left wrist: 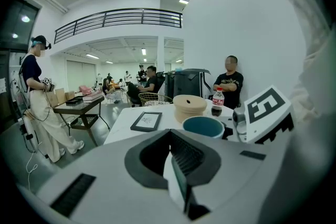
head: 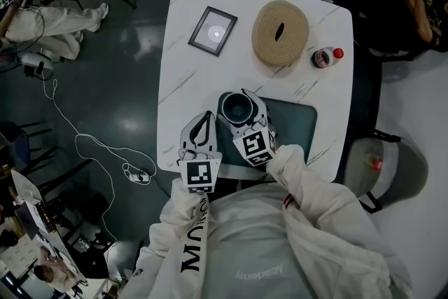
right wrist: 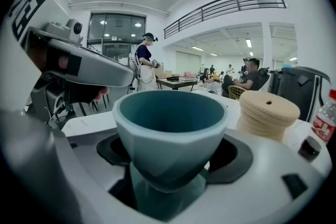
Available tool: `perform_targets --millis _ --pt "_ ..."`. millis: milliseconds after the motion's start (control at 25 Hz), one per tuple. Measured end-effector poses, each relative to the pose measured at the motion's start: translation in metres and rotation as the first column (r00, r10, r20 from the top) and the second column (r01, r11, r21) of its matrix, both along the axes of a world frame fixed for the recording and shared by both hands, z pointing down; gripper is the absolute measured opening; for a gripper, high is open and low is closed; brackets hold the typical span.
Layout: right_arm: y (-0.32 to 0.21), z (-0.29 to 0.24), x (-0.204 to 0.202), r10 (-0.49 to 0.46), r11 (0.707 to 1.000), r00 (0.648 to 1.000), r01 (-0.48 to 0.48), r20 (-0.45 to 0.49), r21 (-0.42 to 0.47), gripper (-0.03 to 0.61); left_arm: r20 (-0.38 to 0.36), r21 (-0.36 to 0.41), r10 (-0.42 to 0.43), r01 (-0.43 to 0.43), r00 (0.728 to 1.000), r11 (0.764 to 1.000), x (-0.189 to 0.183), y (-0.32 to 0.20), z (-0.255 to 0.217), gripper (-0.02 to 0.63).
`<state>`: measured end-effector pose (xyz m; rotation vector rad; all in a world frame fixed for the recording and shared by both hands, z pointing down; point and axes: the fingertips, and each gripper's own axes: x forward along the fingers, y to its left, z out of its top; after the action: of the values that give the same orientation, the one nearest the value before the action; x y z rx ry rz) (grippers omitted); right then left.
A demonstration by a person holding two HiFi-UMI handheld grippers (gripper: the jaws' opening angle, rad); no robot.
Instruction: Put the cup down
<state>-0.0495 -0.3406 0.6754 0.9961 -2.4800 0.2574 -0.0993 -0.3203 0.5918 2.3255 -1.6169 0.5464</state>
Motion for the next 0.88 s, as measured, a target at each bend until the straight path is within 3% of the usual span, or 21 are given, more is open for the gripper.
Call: perform_targets --millis 880 --pt "0.008 0.007 0.002 0.026 0.998 1.0 -0.026 -0.006 -0.049 0.39 -0.006 -0.025 0.014 -0.014 1.0 1.0 -0.001 0.011 0.004 0.011"
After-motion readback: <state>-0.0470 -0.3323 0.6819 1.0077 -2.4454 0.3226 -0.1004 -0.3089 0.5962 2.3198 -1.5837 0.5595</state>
